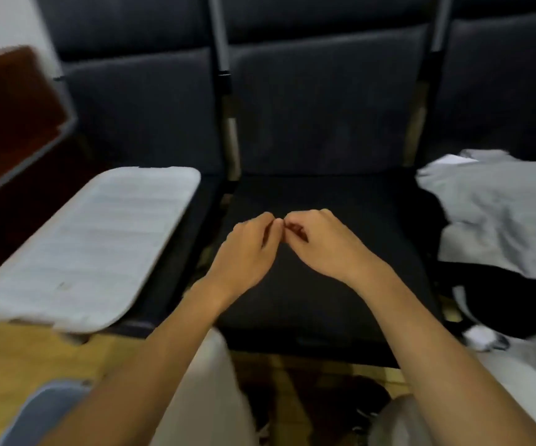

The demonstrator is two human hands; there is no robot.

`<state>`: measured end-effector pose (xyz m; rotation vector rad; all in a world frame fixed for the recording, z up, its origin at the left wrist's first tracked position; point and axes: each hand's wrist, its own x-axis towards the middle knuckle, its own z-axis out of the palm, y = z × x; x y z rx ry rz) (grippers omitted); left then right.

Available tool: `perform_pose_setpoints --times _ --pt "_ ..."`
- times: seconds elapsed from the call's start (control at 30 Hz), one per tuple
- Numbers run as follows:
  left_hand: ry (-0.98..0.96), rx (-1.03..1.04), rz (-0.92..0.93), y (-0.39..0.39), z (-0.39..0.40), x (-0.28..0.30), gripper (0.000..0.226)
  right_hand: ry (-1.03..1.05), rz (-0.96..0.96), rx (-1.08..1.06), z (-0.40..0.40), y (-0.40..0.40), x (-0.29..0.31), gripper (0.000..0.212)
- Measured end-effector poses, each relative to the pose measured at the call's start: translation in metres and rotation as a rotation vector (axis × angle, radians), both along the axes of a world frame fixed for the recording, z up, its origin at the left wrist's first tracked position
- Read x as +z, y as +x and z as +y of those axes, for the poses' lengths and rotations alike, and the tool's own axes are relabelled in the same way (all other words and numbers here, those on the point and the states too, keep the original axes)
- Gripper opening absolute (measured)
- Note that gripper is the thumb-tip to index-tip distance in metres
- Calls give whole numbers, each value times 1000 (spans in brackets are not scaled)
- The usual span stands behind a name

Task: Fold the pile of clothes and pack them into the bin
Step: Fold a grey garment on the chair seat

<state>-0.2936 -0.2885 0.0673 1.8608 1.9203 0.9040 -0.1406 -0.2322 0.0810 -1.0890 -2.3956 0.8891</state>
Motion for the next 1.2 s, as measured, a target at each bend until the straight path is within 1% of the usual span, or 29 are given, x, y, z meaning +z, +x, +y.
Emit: perform_pose_setpoints --times 0.1,0.13,0.2,0.27,0.33,0.37,0.4,0.43,0.47,0.5,0.57,0.6,0.67,0.77,0.83,0.87,0.93,0.97,1.0,1.03,1.1,1.17,1.2 --pt "-85 -207 -14 81 60 -17 30 -34 55 -240 34 86 -21 15" --pt "-106 -262 0 103 73 -23 29 -63 73 -296 41 109 -28 14" --pt "-143 -353 30 150 99 -38 26 -115 79 -406 51 156 -41 16" --pt "-157 -440 59 197 122 -52 19 -125 91 -542 56 204 -54 17" --pt "-145 -518 133 236 142 -61 7 -99 -1 -664 58 241 -67 19" --pt "-124 -562 191 255 154 -67 12 -102 -102 -723 59 257 -73 24" --pt "-112 -598 263 269 164 -72 24 -113 -188 -767 59 269 -78 30" --pt "-106 -632 328 281 174 -78 37 -138 -243 -809 60 279 -82 33" --pt "-116 -659 384 292 184 -85 46 -157 -270 -846 62 287 -86 34" --pt "-128 -679 426 300 192 -92 47 -174 -288 -875 63 291 -89 34" --pt "-134 -703 465 308 202 -103 32 -194 -291 -920 64 297 -93 33" --pt "-119 -695 425 309 206 -106 25 -194 -291 -928 65 300 -94 33" --pt "-76 -667 340 305 209 -109 26 -191 -291 -926 65 302 -96 34" --pt "33 -677 333 299 206 -110 28 -181 -297 -913 65 300 -92 40" --pt "39 -728 262 298 201 -108 19 -173 -276 -923 65 296 -89 42" --pt "24 -774 256 298 199 -108 13 -177 -267 -931 66 295 -87 42" --pt "5 -811 349 300 196 -107 15 -185 -272 -939 67 291 -84 39" --pt "15 -788 374 301 196 -107 12 -188 -278 -941 67 290 -83 37" --pt "34 -747 348 303 195 -107 10 -187 -280 -944 67 290 -84 36" --pt "35 -697 287 304 194 -104 14 -176 -278 -949 66 290 -83 36" --pt "-44 -639 63 306 193 -96 20 -135 -262 -948 66 292 -83 38" --pt "-112 -627 -180 303 188 -83 16 -68 -255 -932 68 293 -84 43" --pt "-101 -621 -252 300 185 -73 15 -26 -261 -933 69 293 -83 44"
